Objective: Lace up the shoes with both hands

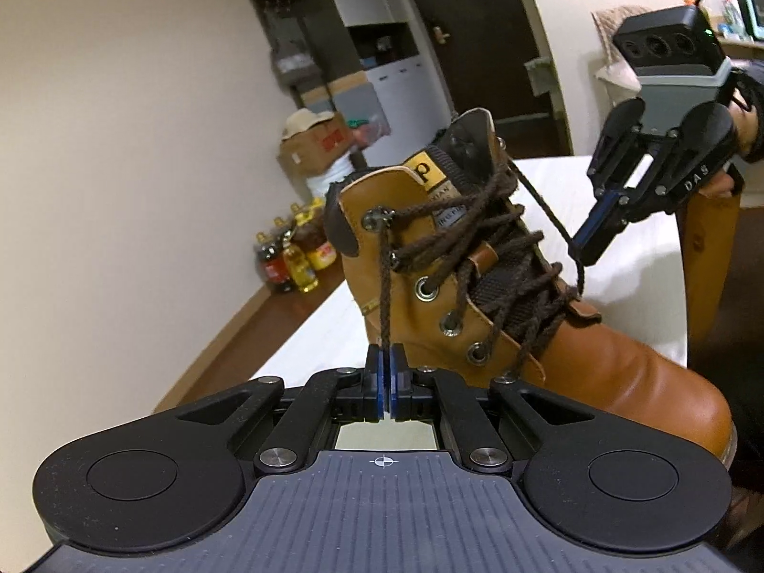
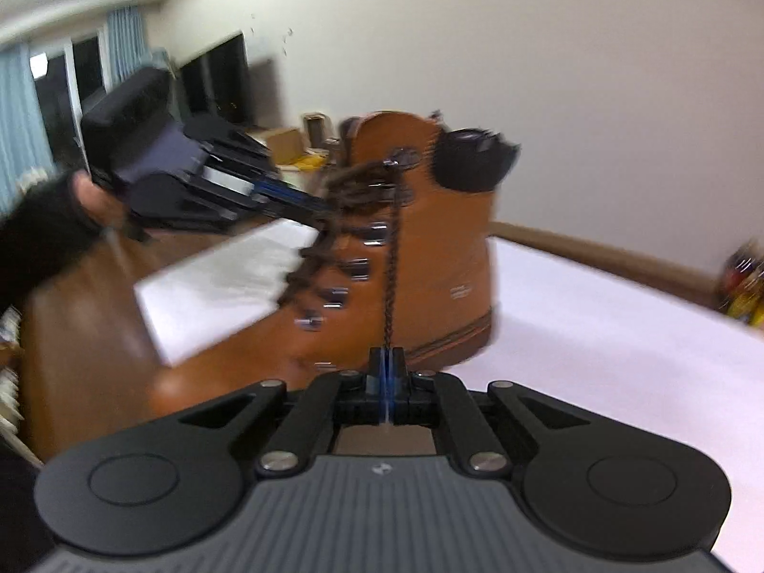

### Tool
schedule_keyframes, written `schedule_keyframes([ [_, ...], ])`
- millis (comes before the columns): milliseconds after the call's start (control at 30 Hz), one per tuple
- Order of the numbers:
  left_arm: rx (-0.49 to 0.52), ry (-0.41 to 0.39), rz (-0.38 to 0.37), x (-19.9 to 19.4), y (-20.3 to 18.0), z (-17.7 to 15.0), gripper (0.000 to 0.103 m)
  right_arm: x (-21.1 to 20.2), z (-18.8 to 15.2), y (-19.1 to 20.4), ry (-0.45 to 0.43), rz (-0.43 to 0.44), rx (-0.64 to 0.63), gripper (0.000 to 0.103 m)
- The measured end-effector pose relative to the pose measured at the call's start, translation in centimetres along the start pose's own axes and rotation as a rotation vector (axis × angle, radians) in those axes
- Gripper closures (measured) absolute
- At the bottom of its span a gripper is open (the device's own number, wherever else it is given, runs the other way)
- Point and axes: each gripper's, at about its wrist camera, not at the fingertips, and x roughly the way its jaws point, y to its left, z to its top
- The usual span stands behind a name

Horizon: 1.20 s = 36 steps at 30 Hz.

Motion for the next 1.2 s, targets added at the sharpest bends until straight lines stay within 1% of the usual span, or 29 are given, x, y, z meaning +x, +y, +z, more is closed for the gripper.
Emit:
schedule_keyframes([
  [67,-0.004,-0.003,0.008,0.2,0.0,0.2,0.101,-0.3,0.7,0.5,-0.018,-0.03,0.003,0.1],
  [133,-0.007,-0.006,0.012,0.3,0.0,0.2,0.101,-0.3,1.3,2.3,-0.022,-0.116,-0.071,0.093],
  [167,-0.009,-0.008,0.014,0.3,0.1,0.2,0.101,-0.4,1.5,3.1,-0.034,-0.166,-0.111,0.092],
  [200,-0.017,-0.014,0.019,0.3,0.2,0.1,0.101,-0.6,1.9,3.9,-0.056,-0.216,-0.15,0.092],
  [233,-0.027,-0.019,0.024,0.2,0.4,-0.1,0.101,-0.7,2.2,4.5,-0.079,-0.244,-0.173,0.092],
  [267,-0.035,-0.022,0.027,0.1,0.5,-0.3,0.101,-1.0,2.7,5.8,-0.12,-0.278,-0.211,0.092],
  [333,-0.051,-0.034,0.034,-0.1,0.5,-0.7,0.101,-1.0,3.3,8.2,-0.173,-0.295,-0.292,0.092],
  [400,-0.06,-0.045,0.04,-0.3,0.8,-0.8,0.101,0.2,3.7,10.0,-0.154,-0.303,-0.37,0.092],
  [433,-0.065,-0.052,0.043,-0.5,0.9,-0.8,0.101,0.7,3.9,10.5,-0.148,-0.306,-0.382,0.093],
  [467,-0.072,-0.062,0.046,-0.7,1.1,-0.8,0.101,1.7,4.2,10.9,-0.138,-0.303,-0.377,0.093],
  [533,-0.082,-0.075,0.041,-1.0,1.3,-0.9,0.101,3.0,4.7,10.7,-0.118,-0.291,-0.33,0.093],
  [600,-0.079,-0.079,0.038,-1.1,1.2,-0.9,0.101,3.7,4.9,10.7,-0.117,-0.305,-0.304,0.093],
  [700,-0.073,-0.088,0.037,-1.3,1.1,-1.0,0.101,4.1,5.2,10.0,-0.133,-0.32,-0.241,0.094],
  [733,-0.074,-0.093,0.037,-1.3,1.2,-1.1,0.101,4.1,5.3,9.8,-0.142,-0.325,-0.223,0.096],
  [800,-0.082,-0.105,0.036,-1.5,1.3,-1.2,0.101,3.9,5.6,9.7,-0.168,-0.342,-0.215,0.098],
  [867,-0.093,-0.112,0.035,-1.5,1.3,-1.3,0.101,3.3,6.1,9.8,-0.236,-0.374,-0.218,0.098],
  [933,-0.098,-0.115,0.033,-1.4,1.2,-1.4,0.101,2.8,6.4,9.7,-0.286,-0.409,-0.225,0.097],
  [1033,-0.101,-0.119,0.027,-1.5,0.8,-1.8,0.101,2.6,6.3,9.1,-0.263,-0.392,-0.206,0.097],
  [1133,-0.108,-0.128,0.022,-1.7,0.6,-2.3,0.101,2.4,5.2,9.0,-0.2,-0.343,-0.17,0.097],
  [1200,-0.112,-0.13,0.021,-1.6,0.6,-2.3,0.101,2.6,4.6,8.8,-0.168,-0.33,-0.14,0.097],
])
